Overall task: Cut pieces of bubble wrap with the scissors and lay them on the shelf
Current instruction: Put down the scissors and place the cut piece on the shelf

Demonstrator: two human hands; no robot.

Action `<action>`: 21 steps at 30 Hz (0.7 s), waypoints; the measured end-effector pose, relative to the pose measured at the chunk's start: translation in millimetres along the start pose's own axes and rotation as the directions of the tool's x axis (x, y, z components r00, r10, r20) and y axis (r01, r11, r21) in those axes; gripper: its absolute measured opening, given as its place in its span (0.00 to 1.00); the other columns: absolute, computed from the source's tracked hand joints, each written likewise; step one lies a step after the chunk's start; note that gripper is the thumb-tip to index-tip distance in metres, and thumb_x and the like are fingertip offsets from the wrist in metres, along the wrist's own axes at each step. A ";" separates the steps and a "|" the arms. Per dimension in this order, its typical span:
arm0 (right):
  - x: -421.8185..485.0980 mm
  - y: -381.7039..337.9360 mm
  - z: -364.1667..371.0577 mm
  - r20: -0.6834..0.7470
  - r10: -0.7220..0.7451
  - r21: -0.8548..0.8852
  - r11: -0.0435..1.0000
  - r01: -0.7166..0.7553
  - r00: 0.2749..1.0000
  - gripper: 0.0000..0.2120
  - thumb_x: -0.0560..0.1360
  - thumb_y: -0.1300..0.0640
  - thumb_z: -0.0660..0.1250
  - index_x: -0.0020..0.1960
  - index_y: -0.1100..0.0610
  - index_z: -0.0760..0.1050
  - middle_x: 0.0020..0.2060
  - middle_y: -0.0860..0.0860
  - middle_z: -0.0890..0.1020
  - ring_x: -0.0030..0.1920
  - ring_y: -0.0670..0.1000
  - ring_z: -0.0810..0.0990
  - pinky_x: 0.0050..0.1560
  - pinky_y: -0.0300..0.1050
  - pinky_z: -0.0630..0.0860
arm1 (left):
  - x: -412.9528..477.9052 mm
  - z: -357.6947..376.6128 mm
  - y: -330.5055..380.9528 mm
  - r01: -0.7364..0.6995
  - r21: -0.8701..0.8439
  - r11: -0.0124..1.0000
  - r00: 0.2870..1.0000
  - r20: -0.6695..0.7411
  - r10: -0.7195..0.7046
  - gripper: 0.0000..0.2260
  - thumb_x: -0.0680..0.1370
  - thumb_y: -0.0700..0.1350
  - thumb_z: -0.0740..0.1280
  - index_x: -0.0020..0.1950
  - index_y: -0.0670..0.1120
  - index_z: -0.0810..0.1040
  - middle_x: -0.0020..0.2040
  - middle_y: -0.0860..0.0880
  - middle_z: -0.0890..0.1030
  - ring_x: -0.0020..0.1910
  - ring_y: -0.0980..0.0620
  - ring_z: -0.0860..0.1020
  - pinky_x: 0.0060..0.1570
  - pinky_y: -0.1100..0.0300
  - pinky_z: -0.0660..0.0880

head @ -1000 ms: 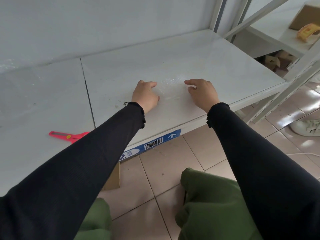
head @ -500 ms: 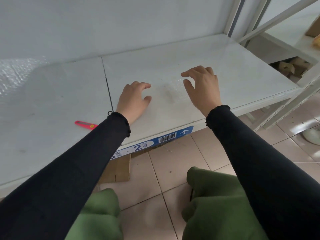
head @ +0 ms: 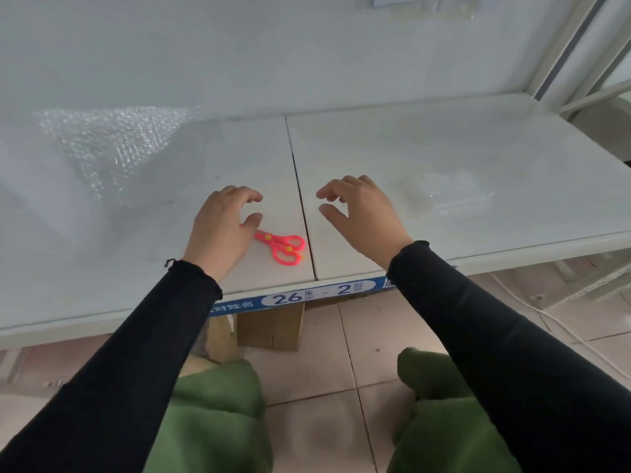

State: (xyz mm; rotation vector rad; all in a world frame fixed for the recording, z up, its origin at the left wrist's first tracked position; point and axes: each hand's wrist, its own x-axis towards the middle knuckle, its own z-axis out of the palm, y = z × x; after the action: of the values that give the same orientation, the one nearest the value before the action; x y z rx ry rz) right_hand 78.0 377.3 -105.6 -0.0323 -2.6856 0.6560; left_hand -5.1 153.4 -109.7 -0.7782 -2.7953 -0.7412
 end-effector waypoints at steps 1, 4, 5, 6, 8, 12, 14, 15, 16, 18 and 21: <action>2.1 -6.5 6.8 0.031 -0.008 0.007 1.000 0.008 0.999 0.11 0.79 0.53 0.65 0.59 0.54 0.80 0.50 0.49 0.82 0.52 0.52 0.76 0.51 0.45 0.73 | -1.6 -2.3 -9.1 0.012 0.004 1.000 1.000 0.004 -0.012 0.11 0.80 0.43 0.67 0.62 0.47 0.79 0.59 0.49 0.80 0.61 0.48 0.76 0.60 0.58 0.68; 8.3 -23.9 26.7 0.100 -0.031 0.009 1.000 0.030 0.995 0.12 0.79 0.54 0.66 0.60 0.54 0.80 0.51 0.50 0.83 0.52 0.53 0.76 0.53 0.47 0.73 | -3.0 -8.2 -31.3 0.036 0.017 0.999 0.999 0.012 -0.036 0.11 0.80 0.43 0.68 0.62 0.47 0.80 0.57 0.48 0.80 0.59 0.47 0.76 0.58 0.58 0.68; 10.5 -27.7 32.8 0.115 -0.034 0.002 0.999 0.034 0.993 0.12 0.79 0.53 0.66 0.60 0.53 0.80 0.51 0.50 0.83 0.53 0.53 0.76 0.53 0.48 0.73 | -2.6 -9.9 -37.7 0.045 0.021 0.999 0.999 0.015 -0.045 0.11 0.80 0.43 0.68 0.62 0.47 0.80 0.57 0.48 0.80 0.59 0.48 0.76 0.57 0.59 0.68; 12.5 -30.7 38.0 0.125 -0.036 -0.007 0.999 0.037 0.991 0.12 0.79 0.53 0.65 0.61 0.53 0.80 0.51 0.49 0.83 0.53 0.53 0.76 0.53 0.47 0.72 | -2.2 -11.5 -43.6 0.056 0.025 0.998 0.998 0.020 -0.057 0.11 0.80 0.43 0.68 0.62 0.47 0.80 0.58 0.48 0.80 0.60 0.48 0.76 0.57 0.59 0.67; 18.9 -35.7 47.8 0.134 -0.037 -0.017 0.999 0.040 0.990 0.13 0.79 0.53 0.65 0.62 0.52 0.79 0.52 0.49 0.82 0.54 0.52 0.76 0.52 0.45 0.71 | -0.4 -15.8 -55.8 0.077 0.035 0.996 0.997 0.019 -0.077 0.11 0.80 0.44 0.67 0.62 0.47 0.79 0.58 0.48 0.80 0.60 0.48 0.75 0.57 0.60 0.67; 38.4 -43.5 64.8 0.119 -0.047 -0.015 0.999 0.049 0.992 0.14 0.79 0.54 0.64 0.63 0.53 0.79 0.53 0.49 0.82 0.55 0.53 0.76 0.53 0.44 0.70 | 4.0 -23.5 -76.1 0.107 0.041 0.993 0.994 -0.004 -0.107 0.12 0.80 0.43 0.67 0.63 0.46 0.79 0.59 0.48 0.80 0.62 0.47 0.75 0.60 0.58 0.69; 53.4 -45.6 72.6 0.106 -0.037 0.012 0.999 0.036 0.994 0.14 0.79 0.54 0.65 0.64 0.53 0.78 0.53 0.50 0.82 0.55 0.53 0.76 0.53 0.43 0.70 | 8.6 -25.4 -84.8 0.116 0.055 0.992 0.993 -0.014 -0.116 0.13 0.80 0.43 0.67 0.65 0.46 0.78 0.61 0.48 0.79 0.62 0.46 0.75 0.61 0.56 0.70; 62.4 -46.3 76.2 0.101 -0.030 0.028 0.999 0.027 0.994 0.14 0.79 0.55 0.65 0.64 0.53 0.78 0.54 0.50 0.82 0.55 0.53 0.76 0.53 0.43 0.70 | 12.4 -26.5 -89.2 0.119 0.068 0.990 0.993 -0.019 -0.118 0.13 0.80 0.43 0.67 0.65 0.46 0.77 0.61 0.48 0.79 0.63 0.46 0.75 0.61 0.55 0.70; 72.3 -46.8 79.5 0.100 -0.025 0.034 0.999 0.022 0.995 0.15 0.79 0.55 0.64 0.65 0.54 0.78 0.55 0.51 0.81 0.56 0.54 0.76 0.54 0.44 0.70 | 17.7 -27.7 -93.6 0.123 0.087 0.989 0.992 -0.022 -0.122 0.14 0.80 0.44 0.67 0.66 0.46 0.76 0.62 0.47 0.78 0.63 0.46 0.74 0.61 0.55 0.70; 95.8 -45.1 85.7 0.112 -0.019 0.013 1.000 0.018 0.993 0.16 0.80 0.55 0.63 0.67 0.55 0.76 0.59 0.52 0.80 0.60 0.55 0.75 0.58 0.46 0.71 | 32.3 -30.9 -103.2 0.131 0.126 0.983 0.991 -0.017 -0.130 0.16 0.81 0.45 0.66 0.69 0.46 0.74 0.65 0.47 0.77 0.64 0.45 0.73 0.62 0.53 0.71; 135.2 -39.1 94.5 0.151 0.021 -0.033 0.999 -0.017 0.988 0.19 0.81 0.56 0.60 0.72 0.55 0.72 0.66 0.54 0.76 0.67 0.56 0.72 0.64 0.49 0.70 | 59.3 -35.3 -119.2 0.153 0.187 0.970 0.987 0.026 -0.161 0.19 0.81 0.46 0.65 0.72 0.45 0.71 0.68 0.44 0.73 0.67 0.43 0.71 0.65 0.51 0.71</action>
State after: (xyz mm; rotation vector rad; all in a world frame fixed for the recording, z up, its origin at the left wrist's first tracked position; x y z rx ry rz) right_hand -79.4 315.5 -118.0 -0.0170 -2.8447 0.6460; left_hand -117.3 73.6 -113.6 -0.5507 -2.9348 -0.4832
